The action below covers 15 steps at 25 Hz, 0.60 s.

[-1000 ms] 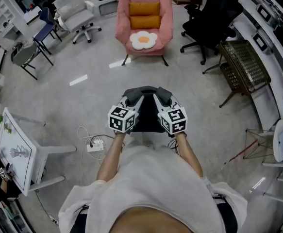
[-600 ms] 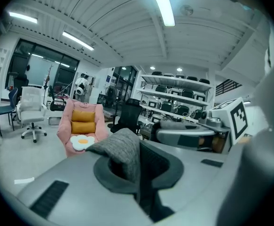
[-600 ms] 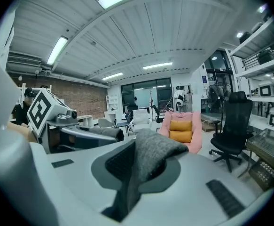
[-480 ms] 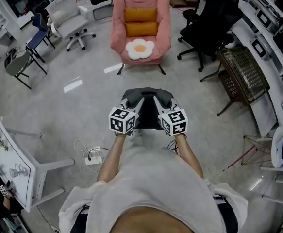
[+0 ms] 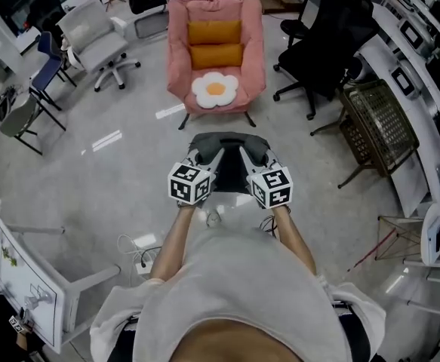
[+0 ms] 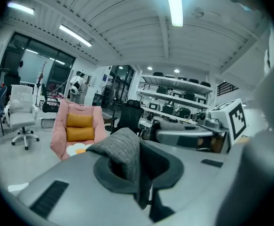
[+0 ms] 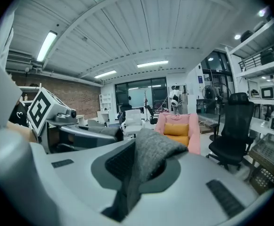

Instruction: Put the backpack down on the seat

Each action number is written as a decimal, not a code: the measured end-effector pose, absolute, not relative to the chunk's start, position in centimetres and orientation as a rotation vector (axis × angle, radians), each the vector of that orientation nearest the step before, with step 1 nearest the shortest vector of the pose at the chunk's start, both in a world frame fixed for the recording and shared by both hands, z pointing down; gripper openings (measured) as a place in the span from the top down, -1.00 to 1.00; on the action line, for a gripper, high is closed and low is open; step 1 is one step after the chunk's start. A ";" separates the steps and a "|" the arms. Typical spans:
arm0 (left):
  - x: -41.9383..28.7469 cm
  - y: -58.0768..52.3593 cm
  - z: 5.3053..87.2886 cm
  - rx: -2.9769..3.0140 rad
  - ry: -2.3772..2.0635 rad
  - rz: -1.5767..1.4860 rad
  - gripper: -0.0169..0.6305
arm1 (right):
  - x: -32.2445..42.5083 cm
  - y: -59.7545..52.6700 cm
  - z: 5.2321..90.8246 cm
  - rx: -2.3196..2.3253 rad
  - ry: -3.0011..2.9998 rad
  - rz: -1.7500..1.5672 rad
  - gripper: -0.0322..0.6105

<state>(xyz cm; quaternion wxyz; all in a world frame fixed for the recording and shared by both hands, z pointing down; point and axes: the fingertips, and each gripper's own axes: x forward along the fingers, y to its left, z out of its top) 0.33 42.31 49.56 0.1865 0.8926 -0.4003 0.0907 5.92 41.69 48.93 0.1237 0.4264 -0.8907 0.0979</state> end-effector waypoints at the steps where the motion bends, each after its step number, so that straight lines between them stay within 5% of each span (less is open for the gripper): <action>1: 0.0 41.3 49.6 2.516 -1.123 0.260 0.85 | 5.6 40.6 48.9 1.246 -2.594 0.288 0.82; 15: -5.1 30.9 51.1 2.539 -1.069 0.308 0.85 | 0.5 30.7 50.6 1.291 -2.567 0.321 0.82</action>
